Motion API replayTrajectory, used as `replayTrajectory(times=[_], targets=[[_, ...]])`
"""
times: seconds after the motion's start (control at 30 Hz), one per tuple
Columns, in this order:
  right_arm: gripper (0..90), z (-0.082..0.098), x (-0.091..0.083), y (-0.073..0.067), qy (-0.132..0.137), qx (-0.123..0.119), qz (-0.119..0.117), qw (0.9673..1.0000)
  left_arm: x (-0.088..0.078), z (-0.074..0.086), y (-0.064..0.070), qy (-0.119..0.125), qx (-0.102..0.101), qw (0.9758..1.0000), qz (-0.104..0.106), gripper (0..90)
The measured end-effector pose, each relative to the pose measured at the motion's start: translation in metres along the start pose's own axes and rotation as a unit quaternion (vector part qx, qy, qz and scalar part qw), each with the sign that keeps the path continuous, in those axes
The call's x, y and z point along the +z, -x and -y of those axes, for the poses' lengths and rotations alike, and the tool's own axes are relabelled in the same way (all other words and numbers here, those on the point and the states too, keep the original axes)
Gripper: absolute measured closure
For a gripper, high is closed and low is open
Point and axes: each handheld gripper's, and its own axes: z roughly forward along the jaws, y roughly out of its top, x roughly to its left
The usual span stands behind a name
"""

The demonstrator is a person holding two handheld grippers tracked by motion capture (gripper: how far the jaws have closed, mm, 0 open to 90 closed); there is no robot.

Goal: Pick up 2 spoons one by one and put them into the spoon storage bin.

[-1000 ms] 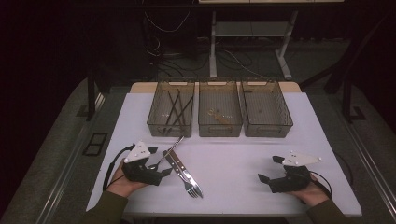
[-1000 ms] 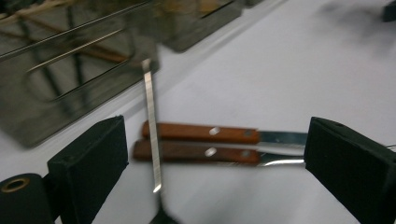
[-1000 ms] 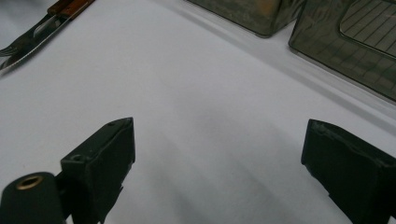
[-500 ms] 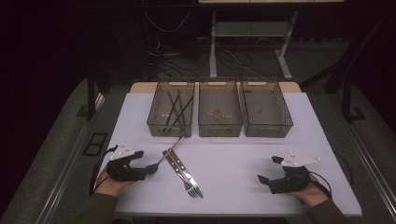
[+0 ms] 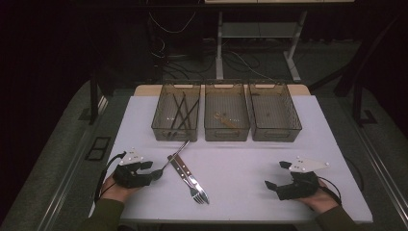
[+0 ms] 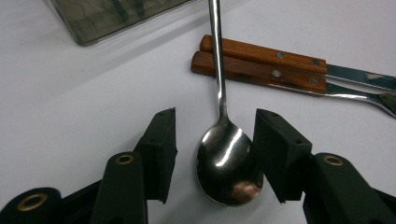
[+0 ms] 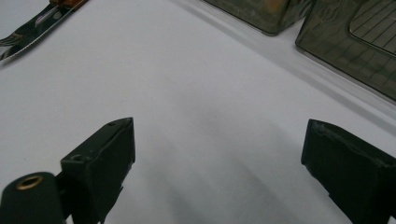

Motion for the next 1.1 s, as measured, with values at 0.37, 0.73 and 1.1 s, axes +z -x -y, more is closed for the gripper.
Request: replayTrajectory(times=[0.37,0.73,1.1], targets=[[10.0,-0.0001,0.0011,-0.0007,-0.003,-0.004,-0.001,1.0,0.0068,0.0006,0.0026,-0.018,0.003,0.9998,0.012,51.7],[10.0,0.0,0.0017,-0.0012,-0.005,-0.006,0.0,1.0,0.0093,0.0003,0.0057,-0.03,0.015,0.9994,0.007,53.3],[10.0,-0.0001,0.0016,-0.0016,-0.006,-0.007,0.0,1.0,0.0099,-0.0012,0.0085,-0.035,0.013,0.9993,0.002,63.6]])
